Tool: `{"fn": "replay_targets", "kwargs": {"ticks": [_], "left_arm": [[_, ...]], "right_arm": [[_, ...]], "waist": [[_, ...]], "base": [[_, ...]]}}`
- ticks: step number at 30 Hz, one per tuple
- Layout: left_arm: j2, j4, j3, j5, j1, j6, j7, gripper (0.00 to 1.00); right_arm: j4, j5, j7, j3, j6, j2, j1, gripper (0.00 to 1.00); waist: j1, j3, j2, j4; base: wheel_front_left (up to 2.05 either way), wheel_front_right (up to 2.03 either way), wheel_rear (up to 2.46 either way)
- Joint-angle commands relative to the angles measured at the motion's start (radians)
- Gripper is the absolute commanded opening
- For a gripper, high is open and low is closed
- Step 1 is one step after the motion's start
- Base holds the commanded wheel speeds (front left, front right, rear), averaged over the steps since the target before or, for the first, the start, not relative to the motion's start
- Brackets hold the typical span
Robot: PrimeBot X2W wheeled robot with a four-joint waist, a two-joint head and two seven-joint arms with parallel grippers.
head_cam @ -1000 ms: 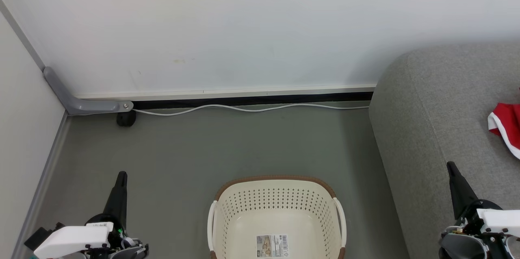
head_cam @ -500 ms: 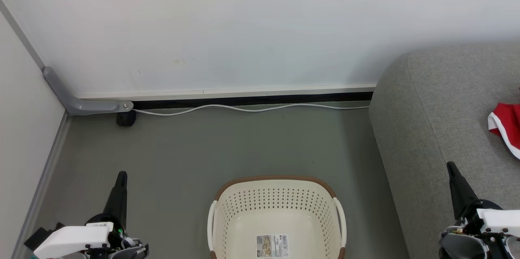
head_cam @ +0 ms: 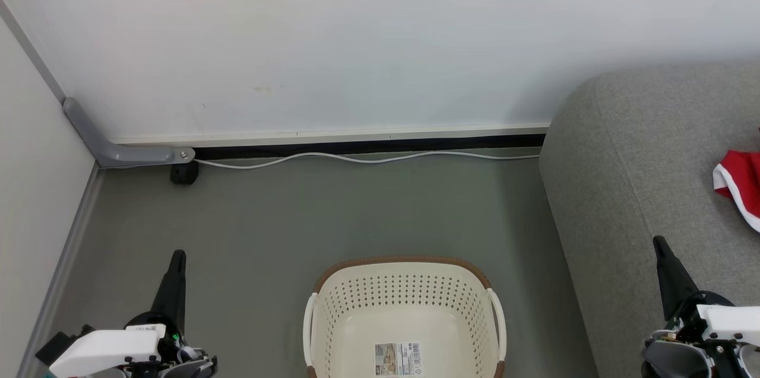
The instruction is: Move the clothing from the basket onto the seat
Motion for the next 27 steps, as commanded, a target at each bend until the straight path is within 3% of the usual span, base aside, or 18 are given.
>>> {"fn": "replay_targets", "kwargs": {"ticks": [1, 27], "left_arm": [[0.018, -0.029, 0.028, -0.004, -0.058, -0.007, 0.006, 0.0], [0.018, -0.029, 0.028, -0.004, -0.058, -0.007, 0.006, 0.0]], "right_arm": [[-0.032, 0.011, 0.008, 0.017, 0.004, -0.01, -0.016, 0.0], [-0.032, 0.011, 0.008, 0.017, 0.004, -0.01, -0.016, 0.0]], "waist": [[0.0, 0.0, 0.0, 0.0], [0.0, 0.0, 0.0, 0.0]], "base": [[0.0, 0.0, 0.0], [0.0, 0.0, 0.0]]}}
